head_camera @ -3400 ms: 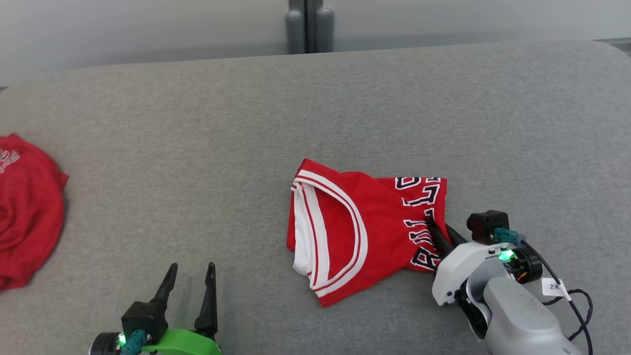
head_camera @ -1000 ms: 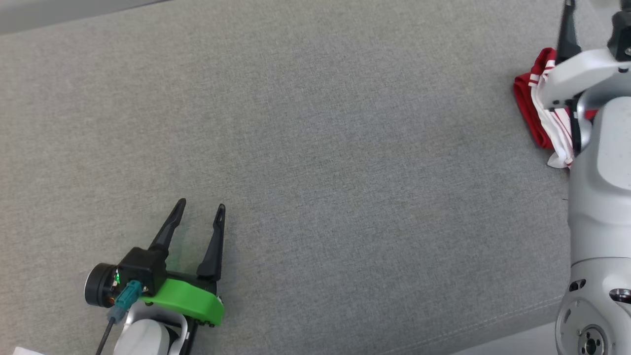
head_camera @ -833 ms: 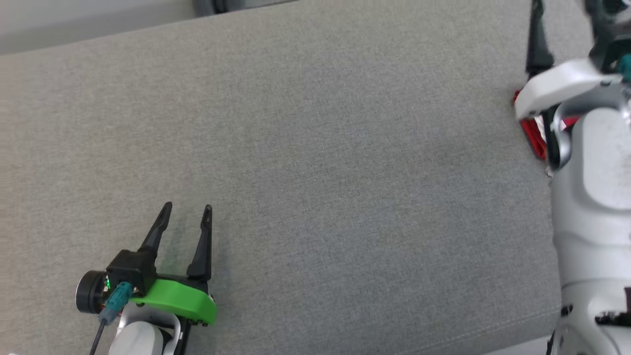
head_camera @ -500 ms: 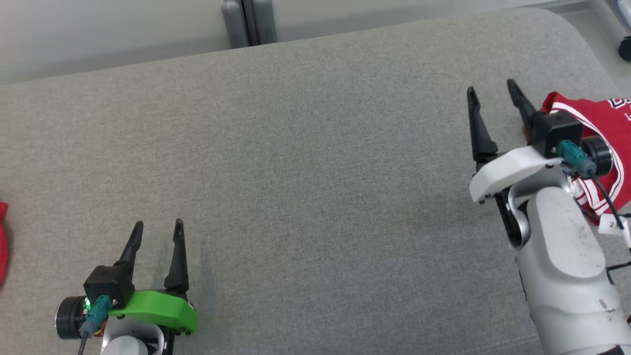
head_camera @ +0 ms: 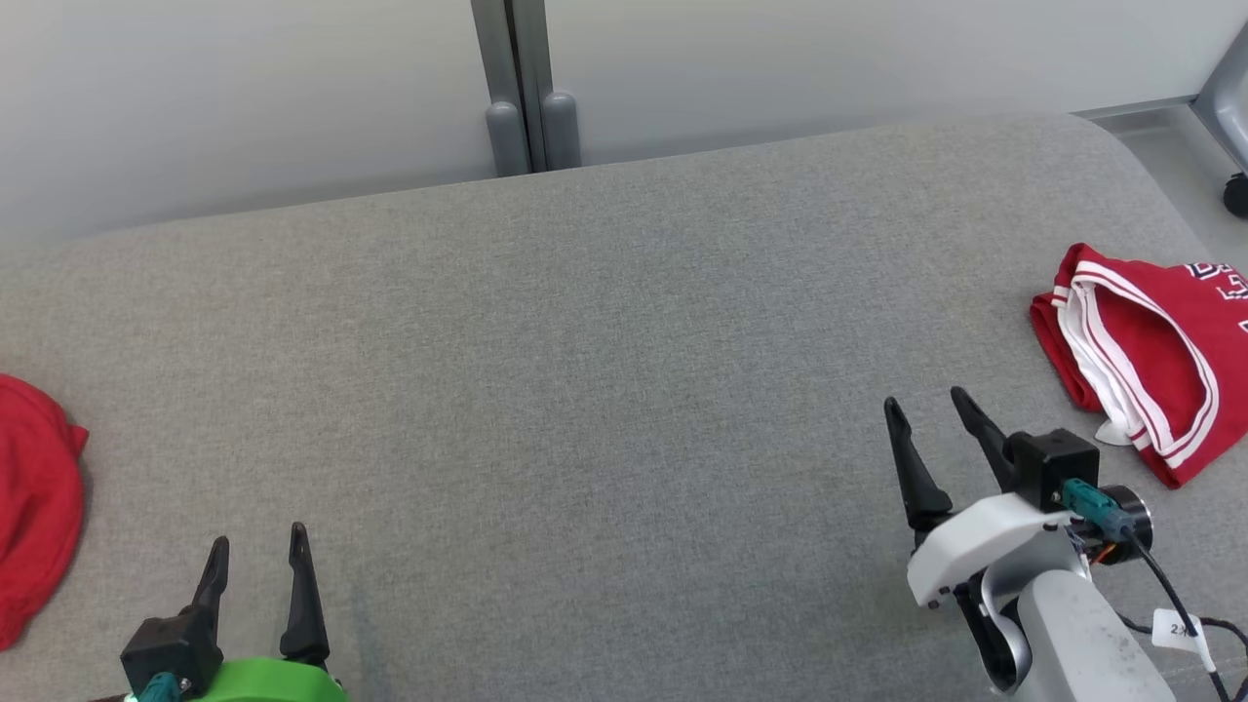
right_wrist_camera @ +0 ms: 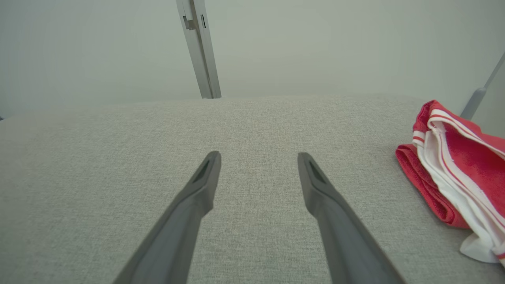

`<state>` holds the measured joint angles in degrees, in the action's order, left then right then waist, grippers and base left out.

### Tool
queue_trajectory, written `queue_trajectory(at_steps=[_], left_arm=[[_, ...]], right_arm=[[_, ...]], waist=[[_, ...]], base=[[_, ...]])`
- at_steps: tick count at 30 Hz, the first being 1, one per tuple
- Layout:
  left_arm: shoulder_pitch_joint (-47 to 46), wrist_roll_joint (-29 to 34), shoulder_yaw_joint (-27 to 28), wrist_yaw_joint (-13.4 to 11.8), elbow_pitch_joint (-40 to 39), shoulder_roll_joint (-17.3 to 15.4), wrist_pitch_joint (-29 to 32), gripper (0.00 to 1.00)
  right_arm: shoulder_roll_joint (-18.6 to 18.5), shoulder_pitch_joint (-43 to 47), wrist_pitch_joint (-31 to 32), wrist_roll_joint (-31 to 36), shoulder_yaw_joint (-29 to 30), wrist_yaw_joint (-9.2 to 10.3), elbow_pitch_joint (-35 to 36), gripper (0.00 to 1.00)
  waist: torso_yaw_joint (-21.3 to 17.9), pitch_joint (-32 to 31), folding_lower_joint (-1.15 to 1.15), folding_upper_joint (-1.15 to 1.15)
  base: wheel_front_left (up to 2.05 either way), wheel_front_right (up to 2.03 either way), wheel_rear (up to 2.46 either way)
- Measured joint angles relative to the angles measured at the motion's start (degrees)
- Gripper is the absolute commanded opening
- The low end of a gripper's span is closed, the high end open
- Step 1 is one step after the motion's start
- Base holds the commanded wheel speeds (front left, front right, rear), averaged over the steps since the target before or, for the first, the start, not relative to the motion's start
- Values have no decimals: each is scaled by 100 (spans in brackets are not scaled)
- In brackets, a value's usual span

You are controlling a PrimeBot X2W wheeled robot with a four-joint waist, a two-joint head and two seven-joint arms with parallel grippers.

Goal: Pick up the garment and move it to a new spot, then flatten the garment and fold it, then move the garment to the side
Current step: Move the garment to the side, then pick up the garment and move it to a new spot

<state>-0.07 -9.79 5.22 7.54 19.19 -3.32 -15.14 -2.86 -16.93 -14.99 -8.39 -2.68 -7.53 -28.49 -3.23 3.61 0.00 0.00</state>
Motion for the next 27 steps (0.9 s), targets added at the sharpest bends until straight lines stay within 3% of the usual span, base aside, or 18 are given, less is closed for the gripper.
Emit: queue_trajectory(at_steps=[14,27], left_arm=[[128,-116,-107,1,22,45,1,100],[-35,-124,248,1,314,45,1,100]], right_arm=[[4,305,-1,-14,-16,0,44,100],[12,229,0,-134,-60,0,-119,100]], waist=[[291,4,0,0],[1476,112,0,0]], base=[[0,0,0],[0,0,0]])
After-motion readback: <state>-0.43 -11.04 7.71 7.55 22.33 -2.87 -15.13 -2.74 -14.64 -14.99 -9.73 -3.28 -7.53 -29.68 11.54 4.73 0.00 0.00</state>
